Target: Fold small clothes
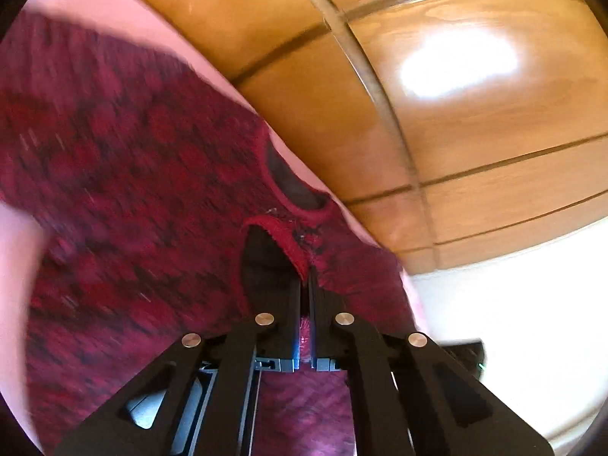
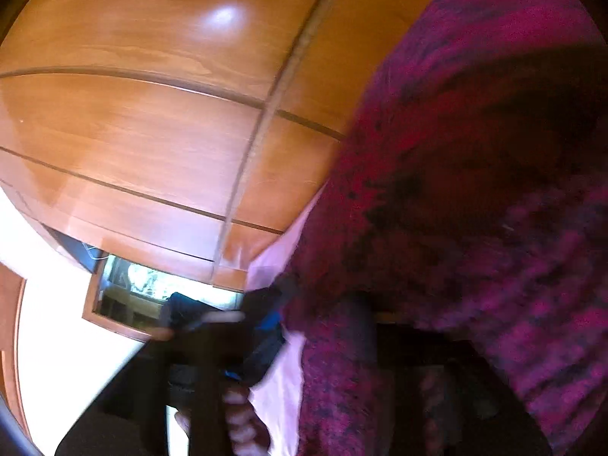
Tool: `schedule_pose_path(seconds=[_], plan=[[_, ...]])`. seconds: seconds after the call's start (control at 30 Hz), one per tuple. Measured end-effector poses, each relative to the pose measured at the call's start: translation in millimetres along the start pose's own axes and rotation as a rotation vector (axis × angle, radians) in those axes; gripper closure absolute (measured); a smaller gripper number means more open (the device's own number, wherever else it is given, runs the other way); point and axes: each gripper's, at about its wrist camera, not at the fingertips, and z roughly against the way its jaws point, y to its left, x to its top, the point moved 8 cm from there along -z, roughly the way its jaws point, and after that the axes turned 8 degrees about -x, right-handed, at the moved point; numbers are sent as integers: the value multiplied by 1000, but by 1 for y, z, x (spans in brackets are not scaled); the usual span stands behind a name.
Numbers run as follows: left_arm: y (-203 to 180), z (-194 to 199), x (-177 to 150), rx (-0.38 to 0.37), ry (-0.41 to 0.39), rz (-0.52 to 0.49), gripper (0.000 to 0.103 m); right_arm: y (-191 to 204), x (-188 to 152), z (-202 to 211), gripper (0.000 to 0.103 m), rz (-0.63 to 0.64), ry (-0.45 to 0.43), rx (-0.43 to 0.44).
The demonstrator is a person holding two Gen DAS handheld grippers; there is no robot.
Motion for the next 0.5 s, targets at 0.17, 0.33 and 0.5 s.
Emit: schedule_pose_path(seconds=[0.17,0.33,0.5], plan=[[-12,20,30,69,-52,-107,101,-19,-17,52,40,183,-13,-161],[-10,35,29,140,-45,-188,101,-60,-11,112,40,239,-119,-368],[-10,40,36,245,-77,-258,101,-83,14,146,40,205,-224,-502]])
